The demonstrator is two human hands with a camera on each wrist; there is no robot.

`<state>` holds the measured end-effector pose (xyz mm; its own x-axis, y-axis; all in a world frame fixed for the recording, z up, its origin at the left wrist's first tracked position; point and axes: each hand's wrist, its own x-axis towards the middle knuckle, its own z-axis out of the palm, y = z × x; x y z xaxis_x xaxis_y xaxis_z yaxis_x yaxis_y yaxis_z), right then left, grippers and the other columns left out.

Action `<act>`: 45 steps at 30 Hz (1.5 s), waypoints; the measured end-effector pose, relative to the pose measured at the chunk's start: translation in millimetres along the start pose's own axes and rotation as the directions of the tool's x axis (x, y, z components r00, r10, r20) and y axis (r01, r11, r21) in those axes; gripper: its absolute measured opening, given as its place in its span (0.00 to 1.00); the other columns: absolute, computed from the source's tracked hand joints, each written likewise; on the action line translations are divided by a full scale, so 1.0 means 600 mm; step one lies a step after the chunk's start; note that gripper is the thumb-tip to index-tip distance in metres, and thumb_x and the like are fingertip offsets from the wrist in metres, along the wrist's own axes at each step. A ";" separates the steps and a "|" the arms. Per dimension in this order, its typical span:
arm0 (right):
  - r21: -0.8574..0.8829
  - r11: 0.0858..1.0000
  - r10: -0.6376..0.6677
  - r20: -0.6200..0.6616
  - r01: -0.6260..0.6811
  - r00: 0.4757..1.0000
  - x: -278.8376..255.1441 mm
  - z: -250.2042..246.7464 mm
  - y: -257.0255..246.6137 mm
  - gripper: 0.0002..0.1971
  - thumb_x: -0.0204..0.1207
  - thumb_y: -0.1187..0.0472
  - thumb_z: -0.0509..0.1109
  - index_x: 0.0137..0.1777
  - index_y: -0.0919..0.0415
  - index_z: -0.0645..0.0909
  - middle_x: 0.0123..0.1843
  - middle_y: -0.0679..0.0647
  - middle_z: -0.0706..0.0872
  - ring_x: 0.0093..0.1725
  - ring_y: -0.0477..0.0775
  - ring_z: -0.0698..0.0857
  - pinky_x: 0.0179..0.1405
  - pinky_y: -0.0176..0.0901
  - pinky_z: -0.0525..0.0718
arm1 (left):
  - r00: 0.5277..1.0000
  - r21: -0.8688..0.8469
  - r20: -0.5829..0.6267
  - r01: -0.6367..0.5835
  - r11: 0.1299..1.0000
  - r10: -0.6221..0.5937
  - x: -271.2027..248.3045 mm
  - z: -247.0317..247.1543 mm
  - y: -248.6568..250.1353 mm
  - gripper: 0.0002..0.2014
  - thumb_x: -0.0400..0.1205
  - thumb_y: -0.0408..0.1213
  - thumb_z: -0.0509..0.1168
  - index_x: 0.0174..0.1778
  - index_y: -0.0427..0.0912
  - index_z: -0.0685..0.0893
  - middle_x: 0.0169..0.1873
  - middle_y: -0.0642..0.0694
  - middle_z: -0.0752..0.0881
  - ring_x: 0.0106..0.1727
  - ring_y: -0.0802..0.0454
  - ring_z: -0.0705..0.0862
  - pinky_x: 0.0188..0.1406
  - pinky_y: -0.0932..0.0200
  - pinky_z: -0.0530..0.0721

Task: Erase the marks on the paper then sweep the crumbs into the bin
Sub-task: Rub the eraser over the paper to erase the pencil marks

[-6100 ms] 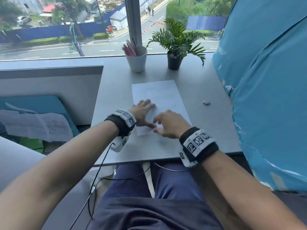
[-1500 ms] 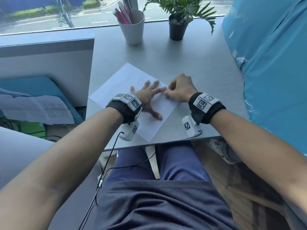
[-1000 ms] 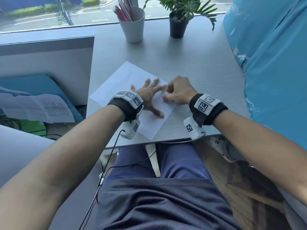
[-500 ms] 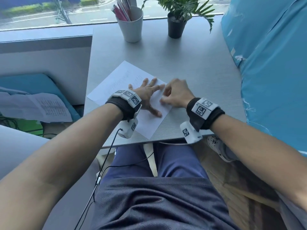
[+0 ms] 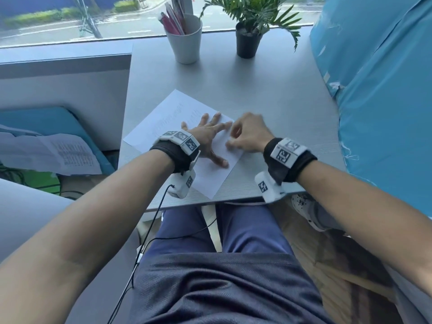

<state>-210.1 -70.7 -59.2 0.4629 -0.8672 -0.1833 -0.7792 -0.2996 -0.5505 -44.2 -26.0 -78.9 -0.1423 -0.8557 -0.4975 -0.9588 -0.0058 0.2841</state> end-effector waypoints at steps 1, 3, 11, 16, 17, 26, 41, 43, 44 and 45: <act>-0.009 0.999 -0.036 0.044 0.037 0.998 -0.006 0.004 -0.003 0.08 0.62 0.57 0.83 0.38 0.59 0.91 0.31 0.46 0.86 0.33 0.42 0.84 0.35 0.32 0.83 | 1.000 0.000 0.000 0.000 1.000 0.000 0.002 0.001 0.000 0.66 0.57 0.69 0.79 0.85 0.68 0.43 0.85 0.58 0.33 0.86 0.47 0.31 0.70 0.12 0.39; 0.028 0.999 0.022 0.025 -0.022 0.999 0.002 -0.005 0.005 0.09 0.62 0.55 0.84 0.39 0.58 0.91 0.32 0.47 0.87 0.34 0.41 0.84 0.32 0.27 0.77 | 1.000 0.001 0.002 0.001 1.000 -0.001 0.001 0.000 0.002 0.66 0.58 0.68 0.79 0.85 0.68 0.43 0.85 0.58 0.33 0.86 0.47 0.31 0.70 0.12 0.40; 0.032 0.998 0.051 0.040 -0.052 0.998 0.008 -0.016 0.012 0.10 0.62 0.55 0.84 0.41 0.59 0.92 0.37 0.50 0.90 0.40 0.45 0.87 0.39 0.31 0.81 | 1.000 0.002 -0.003 0.007 1.000 -0.007 -0.002 0.001 0.002 0.65 0.59 0.68 0.80 0.85 0.68 0.43 0.86 0.57 0.34 0.86 0.47 0.32 0.70 0.12 0.41; 0.034 0.993 0.117 -0.045 -0.116 0.992 0.026 -0.028 0.022 0.10 0.62 0.56 0.84 0.38 0.61 0.91 0.36 0.52 0.90 0.36 0.44 0.84 0.37 0.32 0.77 | 0.999 0.024 -0.023 -0.028 0.999 0.028 -0.010 -0.004 -0.001 0.64 0.59 0.71 0.78 0.85 0.68 0.44 0.86 0.55 0.35 0.86 0.46 0.32 0.69 0.11 0.41; 0.025 0.993 0.115 -0.049 -0.114 0.992 0.026 -0.025 0.022 0.10 0.62 0.55 0.84 0.38 0.60 0.91 0.36 0.52 0.90 0.34 0.43 0.83 0.35 0.31 0.76 | 0.998 0.039 -0.020 -0.051 0.998 0.052 -0.013 -0.004 -0.006 0.64 0.58 0.72 0.77 0.85 0.69 0.44 0.86 0.54 0.35 0.86 0.46 0.32 0.69 0.11 0.40; 0.016 1.000 -0.008 -0.008 0.008 1.000 -0.021 0.024 -0.014 0.05 0.63 0.58 0.82 0.33 0.54 0.89 0.32 0.46 0.87 0.32 0.41 0.83 0.30 0.25 0.75 | 0.994 0.104 0.063 -0.091 0.990 0.084 -0.022 0.011 -0.033 0.72 0.49 0.77 0.75 0.83 0.71 0.37 0.83 0.55 0.26 0.82 0.48 0.24 0.70 0.14 0.33; 0.070 0.997 -0.013 0.024 0.011 1.000 -0.023 0.020 -0.004 0.06 0.63 0.57 0.82 0.33 0.58 0.88 0.31 0.49 0.88 0.32 0.43 0.83 0.27 0.24 0.74 | 0.995 0.086 0.050 -0.089 0.992 0.085 -0.028 0.011 -0.032 0.72 0.46 0.79 0.74 0.82 0.73 0.37 0.84 0.57 0.28 0.83 0.50 0.25 0.71 0.15 0.33; 0.054 0.997 -0.059 0.095 0.054 0.994 -0.030 0.021 -0.008 0.06 0.63 0.57 0.83 0.33 0.55 0.88 0.31 0.48 0.87 0.30 0.41 0.82 0.24 0.20 0.71 | 0.995 0.091 0.050 -0.093 0.992 0.088 -0.026 0.012 -0.031 0.73 0.45 0.80 0.74 0.82 0.74 0.36 0.83 0.57 0.27 0.83 0.49 0.24 0.71 0.15 0.34; 0.066 0.998 -0.029 0.064 0.025 0.998 -0.024 0.014 -0.003 0.06 0.63 0.56 0.83 0.33 0.55 0.88 0.31 0.48 0.87 0.30 0.40 0.82 0.24 0.19 0.71 | 0.994 0.090 0.050 -0.096 0.991 0.092 -0.025 0.013 -0.030 0.72 0.46 0.79 0.74 0.82 0.74 0.36 0.84 0.57 0.28 0.83 0.49 0.25 0.71 0.15 0.34; 0.093 0.995 0.021 0.001 -0.021 1.000 -0.016 0.005 0.003 0.06 0.62 0.56 0.83 0.33 0.56 0.89 0.31 0.48 0.87 0.30 0.40 0.82 0.25 0.20 0.71 | 0.995 0.089 0.049 -0.096 0.991 0.092 -0.025 0.013 -0.030 0.72 0.47 0.78 0.75 0.82 0.74 0.37 0.84 0.57 0.28 0.83 0.49 0.25 0.71 0.15 0.33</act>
<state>-214.6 -61.6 -60.5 0.4467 -0.8731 -0.1953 -0.7461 -0.2431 -0.6199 -26.7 -9.1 -82.7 -0.2412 -0.8265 -0.5087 -0.9588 0.1220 0.2564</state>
